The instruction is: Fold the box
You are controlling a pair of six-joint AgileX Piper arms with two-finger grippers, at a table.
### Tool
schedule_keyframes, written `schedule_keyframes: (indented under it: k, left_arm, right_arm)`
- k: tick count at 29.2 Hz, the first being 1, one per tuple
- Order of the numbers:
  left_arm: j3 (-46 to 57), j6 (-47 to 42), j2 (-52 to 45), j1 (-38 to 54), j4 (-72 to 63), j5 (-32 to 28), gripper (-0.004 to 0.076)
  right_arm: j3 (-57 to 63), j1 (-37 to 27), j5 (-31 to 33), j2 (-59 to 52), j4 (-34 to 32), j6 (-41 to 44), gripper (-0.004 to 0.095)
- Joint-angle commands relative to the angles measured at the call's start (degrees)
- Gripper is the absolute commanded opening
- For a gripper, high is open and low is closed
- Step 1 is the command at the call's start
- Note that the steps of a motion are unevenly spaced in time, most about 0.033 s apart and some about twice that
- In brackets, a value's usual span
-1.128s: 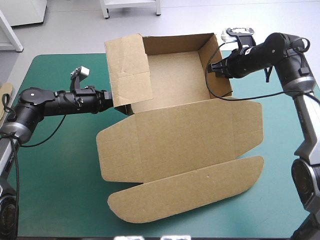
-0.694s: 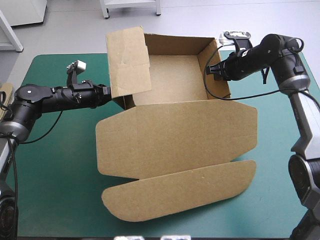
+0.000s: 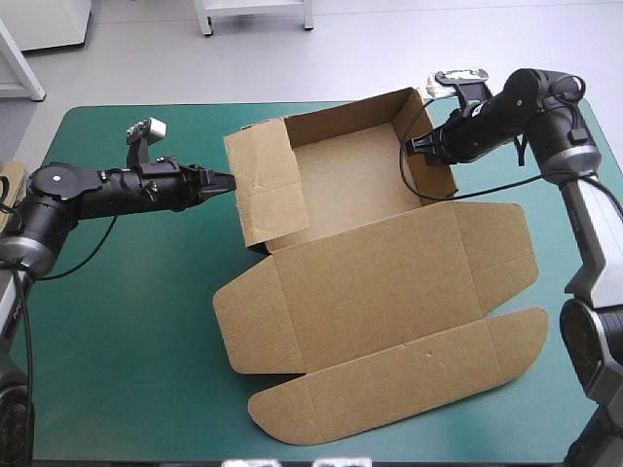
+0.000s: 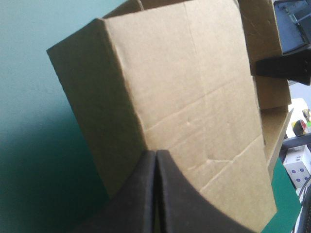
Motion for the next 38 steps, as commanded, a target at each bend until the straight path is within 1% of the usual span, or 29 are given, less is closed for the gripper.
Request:
schedule_keyframes:
  k: [1,4,8,11,15,19,22,25,27,31,34,38]
  left_arm:
    - [-1.89,-0.53,-2.42,-0.18,-3.74,-0.04,-0.0008]
    - [-1.89,-0.53,-2.42,-0.18,-6.05,0.11,-0.0009]
    - [-2.49,1.55,-2.53,-0.18,-11.96,2.29,-0.0008]
    - [-4.14,1.55,-2.63,-0.18,-12.25,4.91,-0.0008]
    - [-6.12,2.16,-3.27,-0.18,-14.50,5.73,-0.0008]
    - [-9.31,1.77,-3.68,-0.18,-12.25,5.31,-0.0008]
    - [-11.19,-0.49,-3.68,-0.18,-5.81,2.33,-0.0008]
    - [-12.25,-2.62,-3.68,0.42,0.59,0.15,-0.0008]
    - [-12.48,-2.70,-3.68,2.27,0.71,-0.54,-0.0008]
    - [-12.48,-2.70,-3.68,10.27,1.18,-1.97,-0.0008]
    - [-12.48,-2.70,-3.17,17.41,2.27,-0.52,-0.0008]
    - [-12.48,-1.90,-1.00,25.71,1.00,3.57,-0.0008]
  right_arm:
    - [-1.70,-0.15,-2.34,-3.14,3.54,0.12,-0.0013]
    - [-1.70,-0.15,-2.34,-3.14,3.54,-0.07,-0.0013]
    - [-1.70,-0.15,-2.68,-3.14,2.81,-0.07,-0.0013]
    - [-1.70,-0.15,-3.21,-3.14,1.44,0.22,-0.0013]
    - [-1.67,-0.15,-3.49,-2.08,0.39,0.80,-0.0013]
    - [-1.67,-0.15,-3.59,-1.49,0.77,0.91,-0.0013]
    - [-2.49,-0.15,-3.57,-2.13,0.53,0.62,-0.0013]
    - [-3.55,-0.15,-3.01,-3.29,-2.40,0.78,-0.0013]
    - [-4.15,-0.52,-2.12,-3.99,-3.21,1.11,-0.0013]
    - [-4.22,-2.46,-2.05,-6.23,0.70,0.51,-0.0013]
    - [-4.22,-4.23,-2.67,-8.29,4.15,-0.94,-0.0013]
    - [-4.53,-7.31,-2.67,-11.18,10.45,-3.30,-0.0013]
